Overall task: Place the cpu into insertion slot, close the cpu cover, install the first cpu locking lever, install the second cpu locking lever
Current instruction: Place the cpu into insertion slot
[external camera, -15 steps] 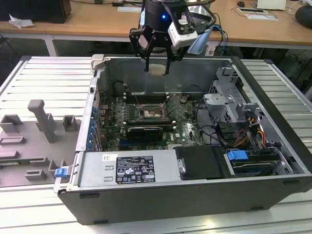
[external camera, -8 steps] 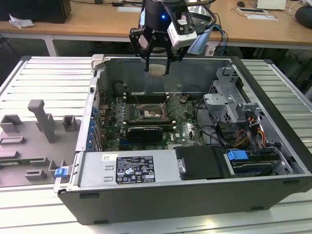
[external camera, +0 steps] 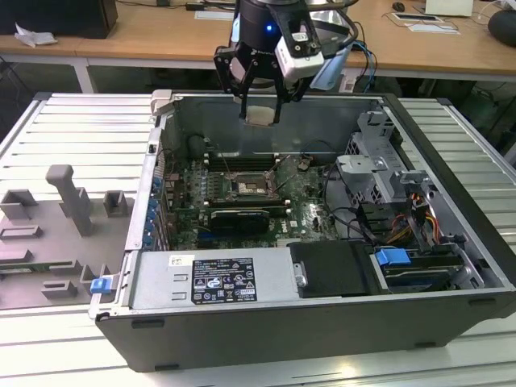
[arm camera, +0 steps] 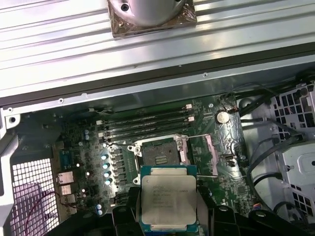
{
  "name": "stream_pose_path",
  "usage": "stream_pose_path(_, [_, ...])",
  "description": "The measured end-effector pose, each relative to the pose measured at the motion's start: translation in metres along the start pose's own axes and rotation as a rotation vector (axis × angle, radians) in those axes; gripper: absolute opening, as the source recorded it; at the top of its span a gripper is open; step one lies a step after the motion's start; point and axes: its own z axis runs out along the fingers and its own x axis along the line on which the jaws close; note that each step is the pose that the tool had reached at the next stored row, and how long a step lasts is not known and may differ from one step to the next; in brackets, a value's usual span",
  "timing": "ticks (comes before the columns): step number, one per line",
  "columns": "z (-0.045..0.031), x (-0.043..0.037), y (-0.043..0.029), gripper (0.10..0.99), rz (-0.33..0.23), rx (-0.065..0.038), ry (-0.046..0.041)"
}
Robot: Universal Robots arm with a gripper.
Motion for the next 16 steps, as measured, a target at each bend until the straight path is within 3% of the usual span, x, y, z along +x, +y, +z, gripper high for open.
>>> stream_pose_path(16, [0.0003,0.0000,0.0000,0.541,0.063,-0.001,-0.0057])
